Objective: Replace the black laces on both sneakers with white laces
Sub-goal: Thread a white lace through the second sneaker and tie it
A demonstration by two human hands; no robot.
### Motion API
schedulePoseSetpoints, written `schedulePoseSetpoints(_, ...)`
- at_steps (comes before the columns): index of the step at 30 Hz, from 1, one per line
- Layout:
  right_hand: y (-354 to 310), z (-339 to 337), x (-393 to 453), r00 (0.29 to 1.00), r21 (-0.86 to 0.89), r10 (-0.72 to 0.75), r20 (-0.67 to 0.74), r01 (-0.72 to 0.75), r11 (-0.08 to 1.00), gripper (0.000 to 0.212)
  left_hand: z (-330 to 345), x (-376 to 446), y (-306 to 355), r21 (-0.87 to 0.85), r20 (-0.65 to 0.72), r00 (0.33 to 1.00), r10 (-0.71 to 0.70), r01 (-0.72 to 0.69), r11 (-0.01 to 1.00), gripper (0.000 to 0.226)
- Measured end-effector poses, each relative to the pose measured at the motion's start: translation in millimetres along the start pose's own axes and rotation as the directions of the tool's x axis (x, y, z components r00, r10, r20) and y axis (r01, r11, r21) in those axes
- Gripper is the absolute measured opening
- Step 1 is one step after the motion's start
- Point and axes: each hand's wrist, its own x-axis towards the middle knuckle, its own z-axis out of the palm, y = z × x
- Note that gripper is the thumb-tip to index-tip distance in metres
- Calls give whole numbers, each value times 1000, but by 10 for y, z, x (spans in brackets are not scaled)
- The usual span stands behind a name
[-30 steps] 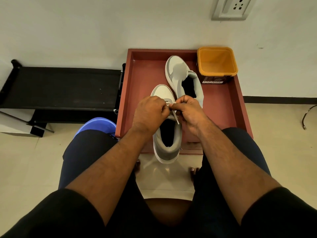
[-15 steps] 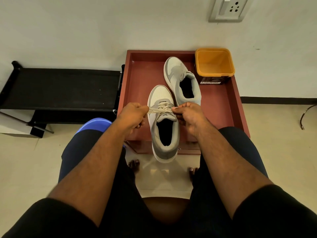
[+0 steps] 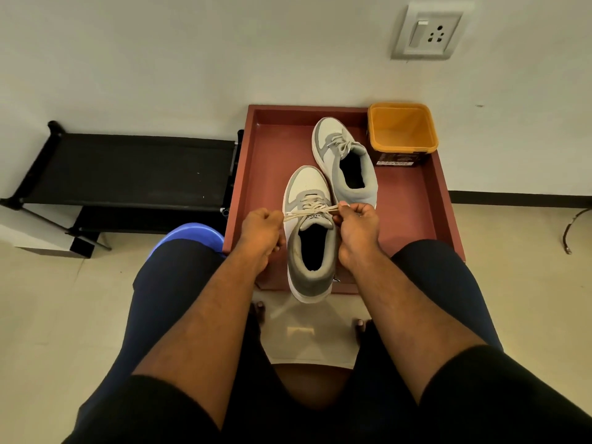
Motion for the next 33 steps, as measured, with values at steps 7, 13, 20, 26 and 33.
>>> schedulePoseSetpoints(7,-41,-286,-81,950,-317,-168,263,250,915,24,-121,-212,-133,399,-73,857,509,-443,803,26)
schedulePoseSetpoints(13,126,-472,-113,833,-500,-331,443,536,680,11,172,-384,-317,720,562,656,504,-687,92,54)
schedulePoseSetpoints(20,-191,-524,186,525,-645,-506,685,759,-87,45,255,-30,-101,749,625,677,388,-660,-56,42)
schedulePoseSetpoints(26,-611,-224,500,560,-569,-207,802,612,-549,40,400,556,286,763,583,701,411,-647,22,37)
schedulePoseSetpoints(33,-800,106,730,741,-641,106,663,635,-431,22,414,1056,637,717,641,743,193,-669,196,31)
